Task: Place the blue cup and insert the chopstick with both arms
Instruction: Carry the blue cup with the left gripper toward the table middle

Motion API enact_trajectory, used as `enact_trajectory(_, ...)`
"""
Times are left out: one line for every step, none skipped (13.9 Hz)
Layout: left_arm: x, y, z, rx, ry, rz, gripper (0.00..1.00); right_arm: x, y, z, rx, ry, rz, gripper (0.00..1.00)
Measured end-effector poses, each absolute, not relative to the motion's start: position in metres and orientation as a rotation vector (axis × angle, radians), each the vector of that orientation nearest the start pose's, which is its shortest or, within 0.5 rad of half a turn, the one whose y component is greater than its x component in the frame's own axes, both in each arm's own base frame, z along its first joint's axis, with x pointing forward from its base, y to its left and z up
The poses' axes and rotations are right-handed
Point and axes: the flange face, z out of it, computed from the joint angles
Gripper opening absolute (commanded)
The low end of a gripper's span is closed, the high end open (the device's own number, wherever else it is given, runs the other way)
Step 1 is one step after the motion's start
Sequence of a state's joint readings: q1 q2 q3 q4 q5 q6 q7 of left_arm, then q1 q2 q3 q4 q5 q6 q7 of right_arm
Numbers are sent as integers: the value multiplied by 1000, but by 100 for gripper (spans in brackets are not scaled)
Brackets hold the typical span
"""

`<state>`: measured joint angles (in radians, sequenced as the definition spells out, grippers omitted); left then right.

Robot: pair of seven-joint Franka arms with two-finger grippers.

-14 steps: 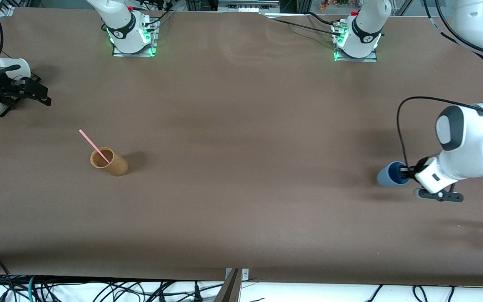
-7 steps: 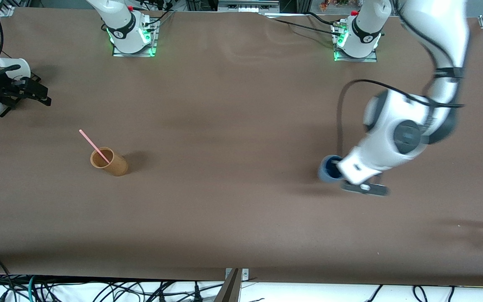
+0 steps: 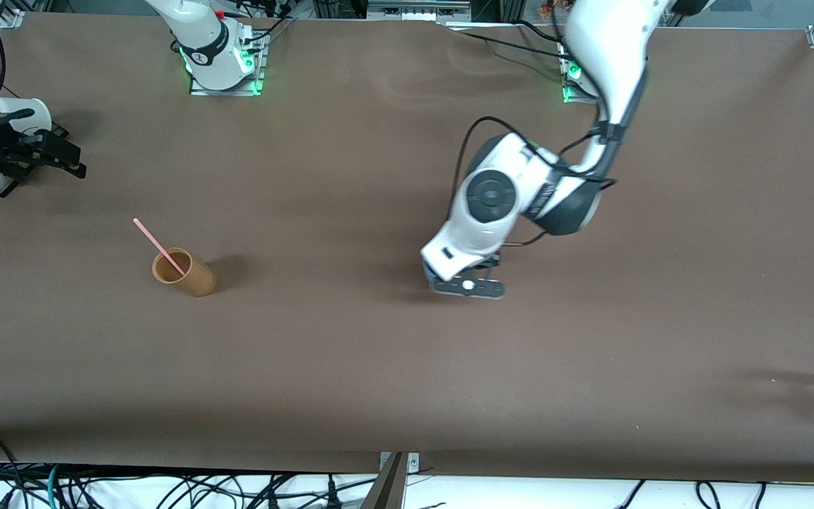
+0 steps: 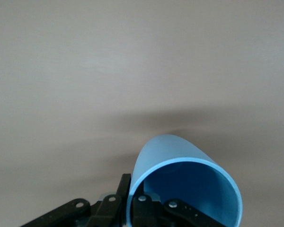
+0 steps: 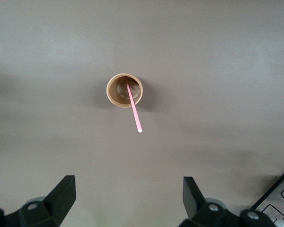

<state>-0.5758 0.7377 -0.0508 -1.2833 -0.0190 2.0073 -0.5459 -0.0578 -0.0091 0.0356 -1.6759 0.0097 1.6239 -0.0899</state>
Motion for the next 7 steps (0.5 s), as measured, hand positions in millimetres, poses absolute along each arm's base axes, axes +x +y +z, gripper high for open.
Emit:
enact_trajectory(604,-441,302,-3176,75,63,0,553,-7,585,-3127,-115,67,100)
enact_trajectory(602,-450,294,-3175,54,67,0,553,-4,585,-3127,-126,71,100)
enact_trajectory(601,-457,284,-3173,31,74,0,553,-1,585,-3126,-134,71,100)
enact_trajectory(600,-461,274,-3169,10,83,0,553,2,586,-3126,-141,71,100)
enact_trajectory(599,-465,265,-3164,-11,93,0,552,3,586,-3126,-145,75,100)
enact_trajectory(598,-467,256,-3159,-25,101,0,552,3,585,-3125,-145,83,100)
enact_trajectory(598,-469,249,-3158,-35,102,0,552,3,584,-3125,-145,90,100)
